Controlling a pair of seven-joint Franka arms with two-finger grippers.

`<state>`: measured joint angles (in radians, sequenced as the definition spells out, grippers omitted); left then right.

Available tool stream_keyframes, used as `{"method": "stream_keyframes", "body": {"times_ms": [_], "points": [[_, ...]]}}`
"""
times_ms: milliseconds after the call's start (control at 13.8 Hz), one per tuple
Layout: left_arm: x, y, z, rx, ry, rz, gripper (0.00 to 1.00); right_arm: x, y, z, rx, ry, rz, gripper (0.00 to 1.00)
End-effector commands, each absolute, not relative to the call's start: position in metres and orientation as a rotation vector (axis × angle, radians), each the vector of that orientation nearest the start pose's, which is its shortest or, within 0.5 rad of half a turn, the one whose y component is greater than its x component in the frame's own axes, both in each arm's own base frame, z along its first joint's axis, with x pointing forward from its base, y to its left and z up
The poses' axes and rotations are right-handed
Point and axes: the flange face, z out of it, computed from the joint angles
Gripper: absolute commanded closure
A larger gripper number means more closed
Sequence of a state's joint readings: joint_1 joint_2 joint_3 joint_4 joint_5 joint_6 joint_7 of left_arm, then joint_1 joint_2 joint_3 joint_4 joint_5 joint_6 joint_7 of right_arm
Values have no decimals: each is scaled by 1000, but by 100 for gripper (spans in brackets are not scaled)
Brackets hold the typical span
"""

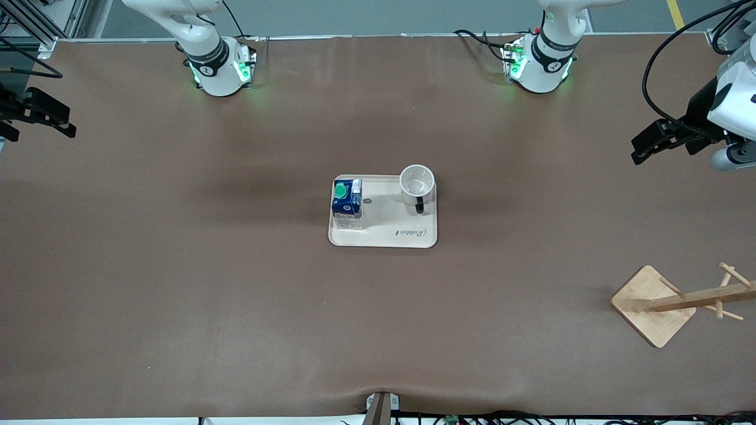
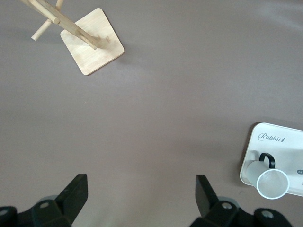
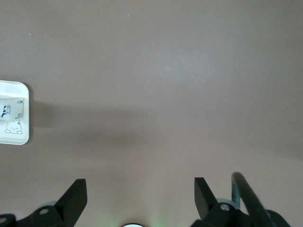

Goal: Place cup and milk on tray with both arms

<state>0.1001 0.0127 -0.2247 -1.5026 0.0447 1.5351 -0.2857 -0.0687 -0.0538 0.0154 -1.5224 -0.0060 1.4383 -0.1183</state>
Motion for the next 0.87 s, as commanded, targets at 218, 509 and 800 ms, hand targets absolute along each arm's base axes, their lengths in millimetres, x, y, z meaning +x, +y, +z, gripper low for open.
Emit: {"method": "stream_keyframes", "body": {"times_ms": [218, 509, 800], "points": [[546, -61, 655, -3093, -239, -60, 0, 521, -31, 671, -3114, 134, 28, 0], [547, -60, 656, -3096, -244, -62, 0, 521, -29, 672, -3116, 124, 18, 0], [546, -62, 657, -3098, -246, -64, 0, 521, -35, 686, -3133, 133, -26, 0]]}}
